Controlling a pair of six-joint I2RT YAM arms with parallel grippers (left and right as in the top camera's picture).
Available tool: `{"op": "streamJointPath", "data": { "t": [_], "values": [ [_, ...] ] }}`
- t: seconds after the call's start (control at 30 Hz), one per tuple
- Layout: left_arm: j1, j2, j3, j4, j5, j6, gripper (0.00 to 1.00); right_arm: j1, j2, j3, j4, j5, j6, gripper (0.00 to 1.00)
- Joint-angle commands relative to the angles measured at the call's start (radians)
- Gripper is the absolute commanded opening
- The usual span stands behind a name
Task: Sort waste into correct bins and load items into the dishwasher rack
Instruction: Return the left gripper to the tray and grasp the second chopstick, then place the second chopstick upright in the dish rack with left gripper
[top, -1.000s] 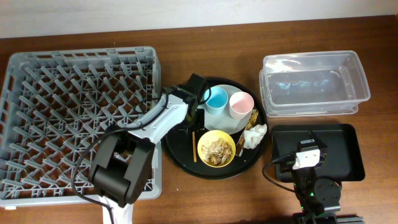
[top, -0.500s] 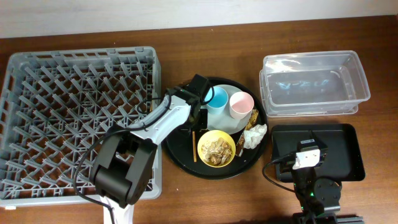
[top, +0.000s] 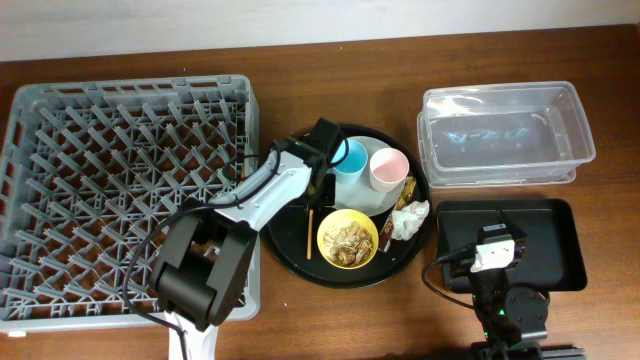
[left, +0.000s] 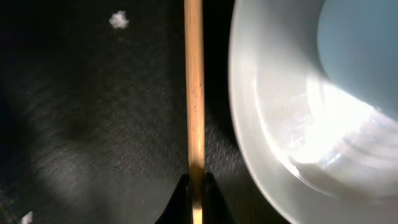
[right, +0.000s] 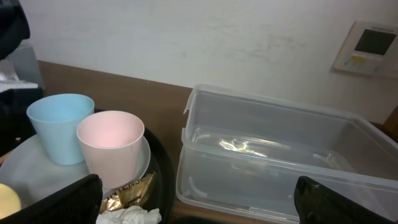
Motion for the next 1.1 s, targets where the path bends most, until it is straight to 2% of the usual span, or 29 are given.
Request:
{"op": "streamJointPath", "data": {
  "t": [0.0,0.13,0.3,0.43,0.5,0.63,0.97,1.0,1.07],
  "values": [
    [0.016,-0.129,0.116,-0.08,-0.114,0.002,0.0,0.005,-0.006,-0.005,-0.006,0.005,0.004,0.99],
    [0.045,-0.265,0.187,-0.185,-0.201,0.127,0.0,0.005,-0.006,-0.005,-0.006,0.005,0.005,0.99],
    [0.162,-0.37,0.194,-0.366,-0.335,0.157,0.0,0.005,-0.006,-0.005,-0.006,0.005,0.005,0.99],
    [0.277,-0.357,0.187,-0.438,-0.29,0.192,0.0,0.005,-0.006,-0.005,-0.006,0.005,0.005,0.99],
    [0.326,-0.343,0.167,-0.431,-0.231,0.242,0.0,0.005,-0.006,-0.005,-0.006,0.005,0.005,0.99],
    [0.374,-0.322,0.099,-0.377,-0.225,0.246,0.0,0.005,-0.006,-0.005,-0.006,0.005,0.005,0.99],
    [0.392,-0.317,-0.066,-0.238,-0.221,0.246,0.01,0.005,-0.006,-0.005,-0.006,0.005,0.005,0.99],
    [0.393,-0.317,-0.073,-0.235,-0.222,0.246,0.02,0.005,-0.006,-0.005,-0.006,0.005,0.005,0.99],
    [0.393,-0.317,-0.085,-0.23,-0.222,0.246,0.11,0.005,-0.006,-0.005,-0.006,0.005,0.005,0.99]
  ]
}}
